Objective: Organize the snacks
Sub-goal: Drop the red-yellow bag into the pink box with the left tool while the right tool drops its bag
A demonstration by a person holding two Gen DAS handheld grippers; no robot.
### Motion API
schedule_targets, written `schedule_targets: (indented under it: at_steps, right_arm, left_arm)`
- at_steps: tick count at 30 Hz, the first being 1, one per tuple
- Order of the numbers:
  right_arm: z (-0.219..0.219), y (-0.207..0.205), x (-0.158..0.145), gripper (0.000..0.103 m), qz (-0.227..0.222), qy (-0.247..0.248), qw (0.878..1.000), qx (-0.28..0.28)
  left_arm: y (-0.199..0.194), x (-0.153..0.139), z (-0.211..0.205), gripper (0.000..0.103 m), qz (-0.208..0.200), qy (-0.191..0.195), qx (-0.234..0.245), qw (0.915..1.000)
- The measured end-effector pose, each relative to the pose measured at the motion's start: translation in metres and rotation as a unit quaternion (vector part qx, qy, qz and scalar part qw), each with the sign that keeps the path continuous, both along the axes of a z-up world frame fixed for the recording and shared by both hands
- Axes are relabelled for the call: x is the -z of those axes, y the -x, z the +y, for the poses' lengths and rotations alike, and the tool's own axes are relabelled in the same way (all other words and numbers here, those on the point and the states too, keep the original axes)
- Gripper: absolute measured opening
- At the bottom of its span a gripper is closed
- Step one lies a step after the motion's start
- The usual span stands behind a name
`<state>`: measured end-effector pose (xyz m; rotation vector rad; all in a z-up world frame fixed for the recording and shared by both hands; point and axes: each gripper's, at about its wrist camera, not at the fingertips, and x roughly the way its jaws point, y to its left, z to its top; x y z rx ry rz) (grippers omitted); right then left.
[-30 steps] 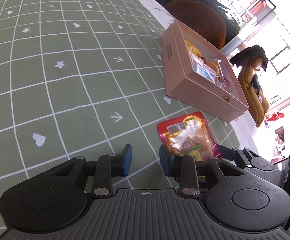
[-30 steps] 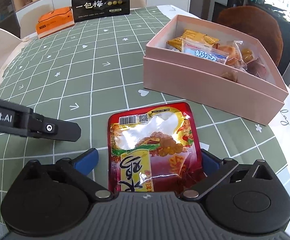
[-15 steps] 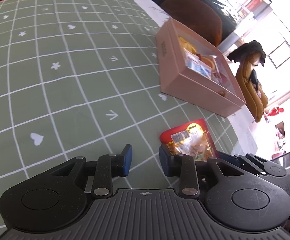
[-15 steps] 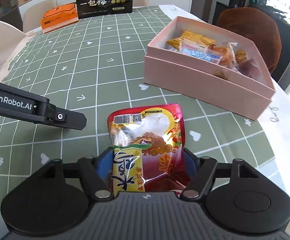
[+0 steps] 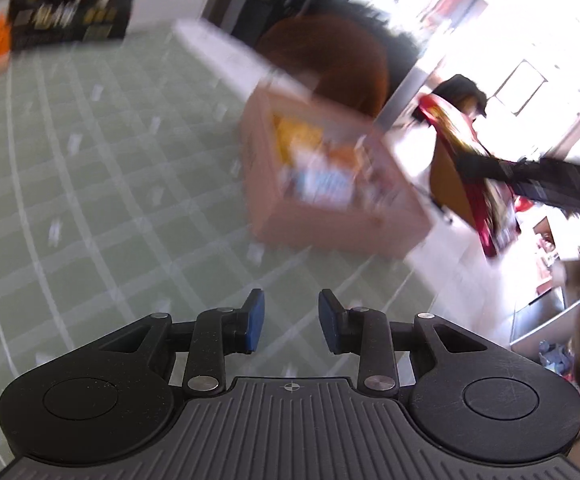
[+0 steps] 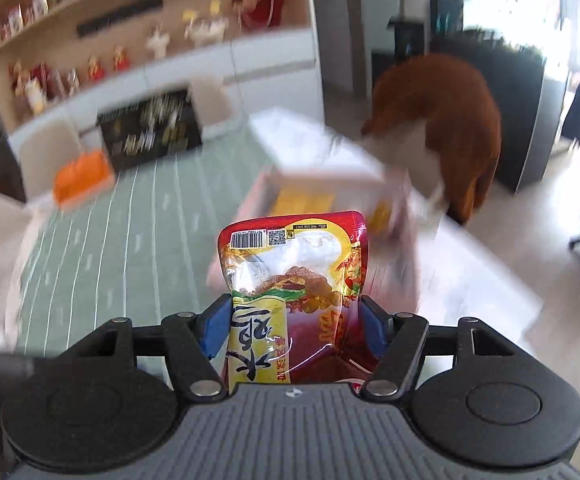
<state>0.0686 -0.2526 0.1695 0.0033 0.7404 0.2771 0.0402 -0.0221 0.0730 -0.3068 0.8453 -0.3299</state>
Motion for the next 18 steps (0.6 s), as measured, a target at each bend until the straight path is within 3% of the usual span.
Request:
schedule_targets:
  at_steps: [4, 8, 12, 15, 18]
  right_arm:
    - [0.001, -0.064, -0.037, 0.081, -0.014, -0.017, 1.0, 0.022]
    - [0.001, -0.122, -0.035, 0.081, 0.015, -0.026, 0.999, 0.042]
    - [-0.009, -0.11, -0.014, 0.081, 0.021, -0.036, 0.997, 0.062]
    - [-0.011, -0.082, 0.02, 0.081, 0.04, -0.044, 0.996, 0.07]
    - [-0.006, -0.053, 0.054, 0.081, 0.051, -0.025, 0.995, 0.081]
  left_arm:
    - [-0.02, -0.036, -0.005, 0.035, -0.083, -0.037, 0.007, 0.9959]
    - [-0.027, -0.038, -0.006, 0.035, -0.103, -0.063, 0.013, 0.9926]
    - [-0.019, -0.004, 0.001, 0.035, -0.072, -0.07, 0.009, 0.9949]
    - [-0.007, 0.026, 0.007, 0.035, -0.039, -0.077, -0.003, 0.9963]
    - [0.006, 0.043, 0.013, 0.035, -0.032, -0.093, -0.014, 0.995]
